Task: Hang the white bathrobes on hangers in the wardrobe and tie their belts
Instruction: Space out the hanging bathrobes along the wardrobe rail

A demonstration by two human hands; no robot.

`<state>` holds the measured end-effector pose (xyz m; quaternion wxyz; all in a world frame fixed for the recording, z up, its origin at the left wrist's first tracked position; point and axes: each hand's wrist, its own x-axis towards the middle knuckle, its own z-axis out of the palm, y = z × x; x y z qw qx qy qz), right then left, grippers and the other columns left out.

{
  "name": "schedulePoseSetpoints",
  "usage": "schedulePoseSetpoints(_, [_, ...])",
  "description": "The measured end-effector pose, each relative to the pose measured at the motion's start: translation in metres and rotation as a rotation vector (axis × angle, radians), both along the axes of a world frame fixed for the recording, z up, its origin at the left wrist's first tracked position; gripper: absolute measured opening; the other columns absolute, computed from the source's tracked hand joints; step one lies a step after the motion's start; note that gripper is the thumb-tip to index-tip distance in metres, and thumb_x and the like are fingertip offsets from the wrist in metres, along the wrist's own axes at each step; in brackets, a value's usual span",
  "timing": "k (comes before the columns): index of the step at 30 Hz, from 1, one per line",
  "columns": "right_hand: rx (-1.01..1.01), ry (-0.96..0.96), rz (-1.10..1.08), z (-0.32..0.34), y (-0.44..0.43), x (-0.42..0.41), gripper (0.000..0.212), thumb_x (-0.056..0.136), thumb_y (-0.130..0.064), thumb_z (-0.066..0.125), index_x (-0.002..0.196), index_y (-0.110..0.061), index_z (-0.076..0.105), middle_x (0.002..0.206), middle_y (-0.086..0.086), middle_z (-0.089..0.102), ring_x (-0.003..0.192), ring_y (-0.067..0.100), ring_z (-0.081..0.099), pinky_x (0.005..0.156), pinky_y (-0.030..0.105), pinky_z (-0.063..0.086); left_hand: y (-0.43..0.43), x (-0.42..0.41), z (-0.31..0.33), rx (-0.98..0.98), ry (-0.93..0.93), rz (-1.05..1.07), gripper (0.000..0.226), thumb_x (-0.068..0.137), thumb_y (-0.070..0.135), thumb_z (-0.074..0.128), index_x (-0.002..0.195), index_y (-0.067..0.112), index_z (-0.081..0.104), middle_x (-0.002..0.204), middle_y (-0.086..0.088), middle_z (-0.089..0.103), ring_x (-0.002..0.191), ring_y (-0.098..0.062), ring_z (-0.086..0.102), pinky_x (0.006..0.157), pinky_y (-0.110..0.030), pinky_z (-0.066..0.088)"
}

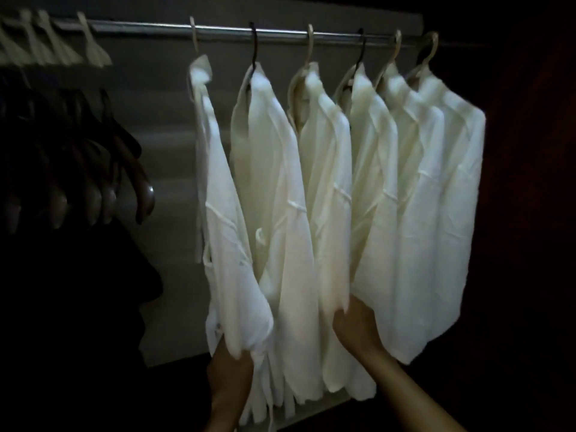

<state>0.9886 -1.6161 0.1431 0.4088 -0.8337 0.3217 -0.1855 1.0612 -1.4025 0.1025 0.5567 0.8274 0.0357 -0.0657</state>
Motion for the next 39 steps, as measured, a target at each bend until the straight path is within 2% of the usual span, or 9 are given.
schedulePoseSetpoints(4, [0.087, 0.053, 0.070, 0.009, -0.004, -0.021, 0.037, 0.101, -0.009, 0.040, 0.132, -0.011, 0.060, 0.121, 0.009, 0.066, 0.101, 0.018, 0.057, 0.091, 0.024, 0.044, 0.017, -0.009, -0.011, -0.133, 0.159, 0.072, 0.036, 0.099, 0.018, 0.059, 0.133, 0.006, 0.061, 0.130, -0.022, 0.063, 0.119, -0.040, 0.061, 0.097, -0.041, 0.048])
schedulePoseSetpoints(9, [0.164, -0.304, 0.049, 0.006, 0.011, -0.062, 0.021, 0.105, -0.027, 0.047, 0.119, -0.029, 0.062, 0.111, -0.011, 0.068, 0.102, 0.009, 0.063, 0.088, 0.028, 0.048, 0.033, -0.044, -0.019, -0.239, 0.149, 0.153, 0.035, 0.098, 0.026, 0.057, 0.129, 0.010, 0.063, 0.114, -0.015, 0.069, 0.105, -0.034, 0.066, 0.098, -0.049, 0.052])
schedulePoseSetpoints(12, [0.185, -0.105, 0.195, -0.046, 0.023, -0.086, 0.031, 0.103, -0.039, 0.053, 0.127, -0.023, 0.065, 0.118, -0.010, 0.068, 0.113, 0.010, 0.064, 0.095, 0.022, 0.048, 0.037, -0.072, -0.038, -0.059, 0.059, 0.125, 0.037, 0.096, 0.031, 0.058, 0.129, 0.014, 0.062, 0.114, -0.008, 0.067, 0.101, -0.028, 0.062, 0.091, -0.041, 0.051])
schedulePoseSetpoints(16, [0.158, 0.144, 0.479, -0.075, 0.023, -0.116, 0.014, 0.099, -0.030, 0.059, 0.109, -0.032, 0.068, 0.100, -0.013, 0.073, 0.091, -0.002, 0.067, 0.091, 0.025, 0.055, 0.045, -0.096, -0.062, -0.006, 0.202, 0.276, 0.044, 0.089, 0.021, 0.073, 0.124, 0.004, 0.052, 0.126, -0.021, 0.060, 0.106, -0.034, 0.061, 0.089, -0.040, 0.049])
schedulePoseSetpoints(21, [0.045, -0.215, 0.015, -0.035, -0.033, -0.107, 0.022, 0.097, -0.021, 0.065, 0.119, -0.028, 0.063, 0.113, -0.004, 0.067, 0.108, 0.019, 0.065, 0.091, 0.031, 0.053, 0.018, -0.112, -0.038, -0.027, -0.010, 0.258, 0.024, 0.085, 0.012, 0.069, 0.096, 0.014, 0.048, 0.102, -0.011, 0.061, 0.093, -0.032, 0.062, 0.080, -0.041, 0.051])
schedulePoseSetpoints(25, [-0.163, -0.286, -0.367, 0.022, -0.107, -0.086, 0.068, 0.088, -0.036, 0.074, 0.145, -0.016, 0.042, 0.148, 0.011, 0.044, 0.133, 0.031, 0.046, 0.109, 0.050, 0.042, -0.026, -0.109, 0.006, -0.042, -0.230, 0.051, 0.025, 0.089, 0.025, 0.070, 0.106, 0.025, 0.051, 0.100, 0.002, 0.059, 0.093, -0.017, 0.060, 0.082, -0.040, 0.053])
schedulePoseSetpoints(29, [-0.182, 0.005, -0.056, 0.043, -0.139, -0.079, 0.031, 0.100, -0.030, 0.056, 0.125, -0.011, 0.058, 0.112, 0.007, 0.065, 0.103, 0.027, 0.061, 0.079, 0.029, 0.042, -0.065, -0.096, 0.038, -0.032, -0.387, -0.105, 0.049, 0.087, 0.034, 0.076, 0.127, 0.023, 0.049, 0.112, 0.007, 0.054, 0.100, -0.013, 0.055, 0.083, -0.033, 0.048])
schedulePoseSetpoints(32, [-0.147, -0.010, 0.089, 0.039, -0.136, -0.085, 0.025, 0.101, -0.032, 0.053, 0.120, -0.020, 0.063, 0.101, 0.004, 0.069, 0.089, 0.021, 0.064, 0.078, 0.030, 0.048, -0.082, -0.085, 0.049, -0.015, -0.370, -0.181, 0.055, 0.089, 0.040, 0.073, 0.134, 0.024, 0.047, 0.119, 0.006, 0.053, 0.108, -0.014, 0.053, 0.092, -0.036, 0.049])
schedulePoseSetpoints(39, [-0.105, 0.020, 0.013, 0.007, -0.140, -0.128, 0.013, 0.102, -0.026, 0.058, 0.106, -0.015, 0.062, 0.096, 0.000, 0.064, 0.088, 0.019, 0.061, 0.066, 0.023, 0.043, -0.078, -0.095, 0.035, 0.052, -0.334, -0.247, 0.038, 0.091, 0.027, 0.067, 0.126, 0.019, 0.056, 0.119, -0.001, 0.054, 0.109, -0.018, 0.056, 0.088, -0.033, 0.047])
